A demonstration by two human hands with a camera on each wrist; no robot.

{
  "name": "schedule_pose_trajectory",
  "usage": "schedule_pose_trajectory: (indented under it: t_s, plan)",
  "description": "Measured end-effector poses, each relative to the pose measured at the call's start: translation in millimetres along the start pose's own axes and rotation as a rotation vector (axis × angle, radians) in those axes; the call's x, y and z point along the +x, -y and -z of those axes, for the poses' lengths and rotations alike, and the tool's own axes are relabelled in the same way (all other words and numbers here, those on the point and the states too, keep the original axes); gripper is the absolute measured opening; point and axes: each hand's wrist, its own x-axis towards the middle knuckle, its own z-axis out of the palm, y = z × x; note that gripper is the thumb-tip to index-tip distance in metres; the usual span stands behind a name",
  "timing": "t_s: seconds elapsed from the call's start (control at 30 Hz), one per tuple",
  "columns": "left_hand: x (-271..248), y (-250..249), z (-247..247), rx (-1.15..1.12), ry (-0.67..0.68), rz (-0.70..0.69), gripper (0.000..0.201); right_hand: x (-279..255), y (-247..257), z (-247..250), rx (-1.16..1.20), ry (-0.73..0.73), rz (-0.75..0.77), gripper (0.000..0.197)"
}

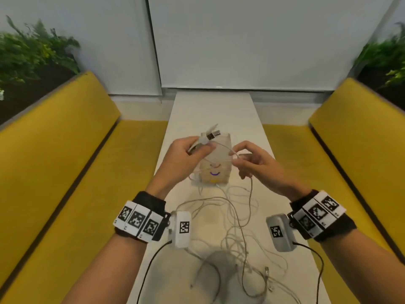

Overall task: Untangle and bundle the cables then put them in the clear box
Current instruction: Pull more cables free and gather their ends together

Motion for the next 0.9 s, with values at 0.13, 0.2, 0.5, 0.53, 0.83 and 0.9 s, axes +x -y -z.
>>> schedule_pose_trajectory:
  t_s: [0.13,0.2,0.5,0.53,0.83,0.9]
  plan:
    - [8.9,-20.1,33.1,-0.465,-0.352,0.031,0.034,-23.9,-47.1,9.8,-0.099,-0.005,-0.154,0.055]
    - [12.1,-29.4,47.2,-0.520,-0.505,-0.006,0.037,-37.5,-69.4,13.8,-0.045,-0.018,-0.237,0.064]
    - [18.2,-47.5,57.6,-0.633,-0.656,-0.114,0.033,-70.0,-120.4,31.8,-0.136,0.087,-0.549,0.065]
    - [17.3,-47.1,57.0,-0.633,-0.628,-0.114,0.034,-72.4,-120.1,33.9,-0.129,0.175,-0.580,0.059]
    - [16.3,-22.8,50.2,-0.663,-0.032,-0.027,0.026,-49.2,-112.6,24.8,-0.429,0.537,-0.630,0.019]
    - [17.1,-13.9,46.3,-0.683,0.020,0.092,0.029,-31.5,-130.6,33.4,-0.458,0.262,-0.597,0.020]
